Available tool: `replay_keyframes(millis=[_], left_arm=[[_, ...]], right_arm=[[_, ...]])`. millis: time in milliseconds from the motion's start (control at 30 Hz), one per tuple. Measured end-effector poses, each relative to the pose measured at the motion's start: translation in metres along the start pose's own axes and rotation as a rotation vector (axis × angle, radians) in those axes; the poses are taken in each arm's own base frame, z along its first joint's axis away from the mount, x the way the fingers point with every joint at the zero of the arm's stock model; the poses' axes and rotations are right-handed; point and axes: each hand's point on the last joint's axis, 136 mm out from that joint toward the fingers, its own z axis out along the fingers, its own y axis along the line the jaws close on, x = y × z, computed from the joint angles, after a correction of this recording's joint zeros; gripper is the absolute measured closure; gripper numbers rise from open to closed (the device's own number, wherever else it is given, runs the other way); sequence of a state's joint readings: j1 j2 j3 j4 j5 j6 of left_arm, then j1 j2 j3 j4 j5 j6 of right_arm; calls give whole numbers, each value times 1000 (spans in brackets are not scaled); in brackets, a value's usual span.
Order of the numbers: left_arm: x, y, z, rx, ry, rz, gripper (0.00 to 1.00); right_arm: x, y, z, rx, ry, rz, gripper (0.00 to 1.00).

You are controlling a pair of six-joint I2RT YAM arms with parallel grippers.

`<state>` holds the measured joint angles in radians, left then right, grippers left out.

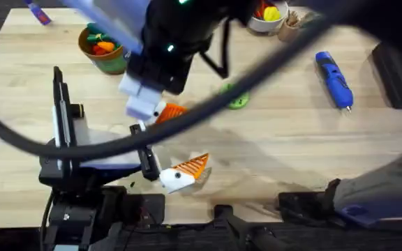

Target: Pick up the gripper from the table and insert it into the empty holder that is missing its gripper. Then pick up a screw, insert it into the mounting hole, and use the screwdriver to tighten it. Finally, clean up the table by picking up the vegetable and placing it into the bucket.

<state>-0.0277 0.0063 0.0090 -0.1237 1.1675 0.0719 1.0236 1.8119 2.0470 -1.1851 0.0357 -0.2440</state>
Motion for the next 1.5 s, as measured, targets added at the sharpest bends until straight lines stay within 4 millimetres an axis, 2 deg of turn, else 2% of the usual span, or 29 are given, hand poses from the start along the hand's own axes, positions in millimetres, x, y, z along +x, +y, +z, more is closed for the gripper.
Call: replay_keyframes(millis=[167,433,700,900,967,1033,1300,1500], left_arm=[[0,0,0,0,0,0,15],[0,0,0,0,0,0,15],[0,0,0,0,0,0,16],[0,0,0,0,0,0,15],[0,0,0,0,0,0,15],[0,0,0,0,0,0,15],[0,0,0,0,0,0,15],[0,0,0,0,0,0,15]], right_arm=[[12,-15,-23,46,-97,82,100],[89,-42,-43,114,-98,345,99],[154,-67,-66,214,-155,615,99],[196,-87,-79,304,-182,778,96],[210,-92,-84,336,-188,828,40],[223,-99,-89,368,-189,873,24],[266,-120,-87,454,-140,1021,21],[279,-128,-79,463,-95,1067,22]])
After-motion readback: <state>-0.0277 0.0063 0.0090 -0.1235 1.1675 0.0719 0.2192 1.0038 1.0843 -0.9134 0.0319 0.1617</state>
